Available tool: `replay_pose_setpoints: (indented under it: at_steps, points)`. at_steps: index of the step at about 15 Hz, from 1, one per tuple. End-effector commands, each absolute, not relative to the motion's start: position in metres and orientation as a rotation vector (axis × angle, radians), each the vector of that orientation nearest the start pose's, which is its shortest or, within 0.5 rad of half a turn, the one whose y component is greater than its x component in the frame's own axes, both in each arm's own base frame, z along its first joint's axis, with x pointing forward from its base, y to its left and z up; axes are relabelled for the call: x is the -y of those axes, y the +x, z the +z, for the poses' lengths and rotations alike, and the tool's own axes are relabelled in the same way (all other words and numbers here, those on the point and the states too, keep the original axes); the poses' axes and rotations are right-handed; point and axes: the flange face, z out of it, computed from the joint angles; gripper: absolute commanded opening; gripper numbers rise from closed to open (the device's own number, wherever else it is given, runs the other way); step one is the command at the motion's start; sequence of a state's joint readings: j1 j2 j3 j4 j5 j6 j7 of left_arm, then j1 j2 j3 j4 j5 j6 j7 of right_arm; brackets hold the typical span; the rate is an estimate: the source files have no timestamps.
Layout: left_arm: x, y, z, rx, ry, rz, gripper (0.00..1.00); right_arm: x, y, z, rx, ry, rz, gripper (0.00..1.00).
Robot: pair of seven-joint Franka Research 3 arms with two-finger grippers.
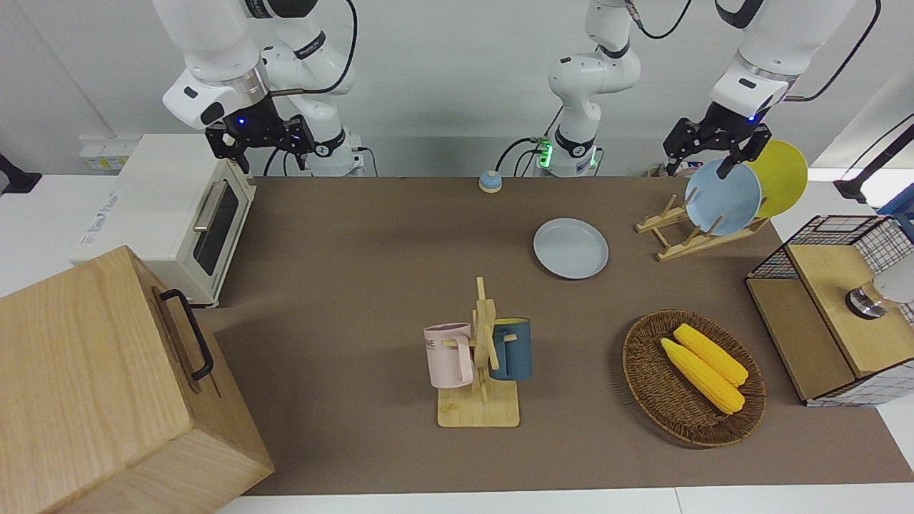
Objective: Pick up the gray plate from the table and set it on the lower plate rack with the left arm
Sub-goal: 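Move the left gripper over the light gray plate's near rim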
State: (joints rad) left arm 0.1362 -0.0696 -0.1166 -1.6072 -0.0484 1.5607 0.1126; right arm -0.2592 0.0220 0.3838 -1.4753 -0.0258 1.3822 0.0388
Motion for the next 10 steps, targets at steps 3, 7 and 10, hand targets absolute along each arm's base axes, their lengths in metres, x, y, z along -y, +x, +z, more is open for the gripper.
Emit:
replay_pose_setpoints:
  at_steps: [3,7,10]
  points:
    - [0.0,0.524,0.626,-0.127,-3.175,0.134,0.99,-0.06,0.536,0.646,0.108,-3.169,0.178,0.983]
    - [-0.001,0.524,0.625,-0.117,-3.174,0.137,0.99,-0.06,0.536,0.646,0.108,-3.169,0.178,0.983]
    - [0.006,0.514,0.614,-0.036,-3.167,0.154,0.99,-0.059,0.536,0.645,0.105,-3.169,0.181,0.983]
